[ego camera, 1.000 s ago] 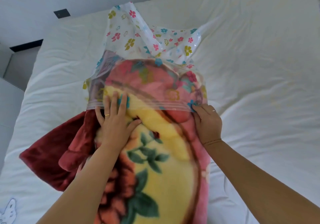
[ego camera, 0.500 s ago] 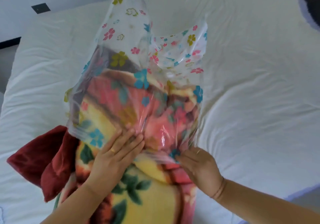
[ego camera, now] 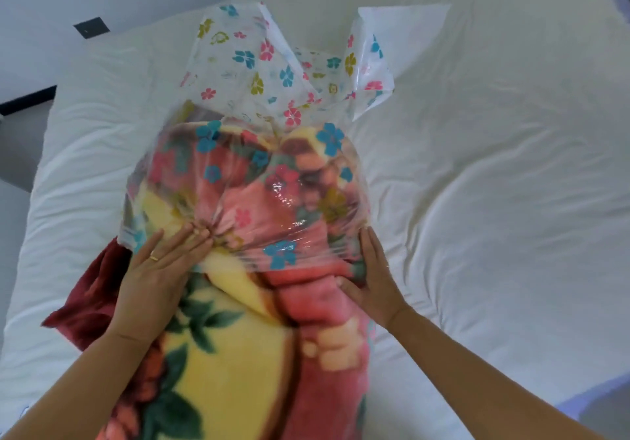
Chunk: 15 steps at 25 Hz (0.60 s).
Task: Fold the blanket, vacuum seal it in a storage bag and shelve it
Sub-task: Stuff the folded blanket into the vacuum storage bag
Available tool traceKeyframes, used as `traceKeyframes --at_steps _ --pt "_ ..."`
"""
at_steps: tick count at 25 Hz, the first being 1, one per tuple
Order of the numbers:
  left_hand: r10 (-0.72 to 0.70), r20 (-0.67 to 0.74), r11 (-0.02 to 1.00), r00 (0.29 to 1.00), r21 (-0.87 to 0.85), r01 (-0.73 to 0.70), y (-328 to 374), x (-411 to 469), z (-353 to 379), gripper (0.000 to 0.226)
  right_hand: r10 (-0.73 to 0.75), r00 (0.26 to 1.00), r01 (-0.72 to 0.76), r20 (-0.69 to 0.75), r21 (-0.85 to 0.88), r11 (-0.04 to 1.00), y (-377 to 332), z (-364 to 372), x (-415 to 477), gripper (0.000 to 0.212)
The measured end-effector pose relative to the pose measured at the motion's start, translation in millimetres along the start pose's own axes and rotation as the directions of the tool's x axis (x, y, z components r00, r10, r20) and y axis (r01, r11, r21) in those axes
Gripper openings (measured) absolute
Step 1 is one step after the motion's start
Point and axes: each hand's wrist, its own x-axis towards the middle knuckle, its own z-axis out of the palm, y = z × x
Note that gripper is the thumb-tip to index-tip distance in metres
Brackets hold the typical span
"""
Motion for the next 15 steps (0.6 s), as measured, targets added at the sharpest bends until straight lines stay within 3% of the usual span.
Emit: traceKeyframes --at_steps 3,5,6,8,11,13,15 --pt "-0.21 0.031 0.968 0.977 -0.134 0.213 -28 9 -23 0.05 0.07 0.995 -0.07 -0.065 0.007 0.998 -47 46 26 0.118" --pt "-0.448 0.044 0.874 0.893 -0.189 0.448 -37 17 -43 0.053 0.141 0.989 -0.142 -0.052 -0.018 0.99 -90 78 42 0.121" --pt "-0.525 0.053 0.84 0.849 -0.126 0.528 -30 22 -48 0.065 0.156 0.988 -0.156 -0.02 -0.016 0.988 -115 92 51 0.118" --pt "-0.522 0.053 0.852 0.852 0.086 0.517 3 28 -45 0.089 0.126 0.989 -0.126 0.081 -0.008 0.992 -160 116 78 0.106" --pt "-0.536 -0.013 0.831 0.844 0.17 0.53 12 15 -16 0.098 -0.13 0.97 0.143 0.208 -0.05 0.988 -189 134 115 0.071" --pt "-0.607 -0.004 0.778 0.795 0.199 0.595 -29 -3 4 0.094 -0.335 0.939 0.344 0.083 -0.139 0.929 -174 129 125 0.065" --pt "-0.706 0.013 0.701 0.708 0.152 0.696 -68 -21 18 0.097 -0.424 0.9 0.357 -0.101 -0.39 0.849 -150 128 134 0.066"
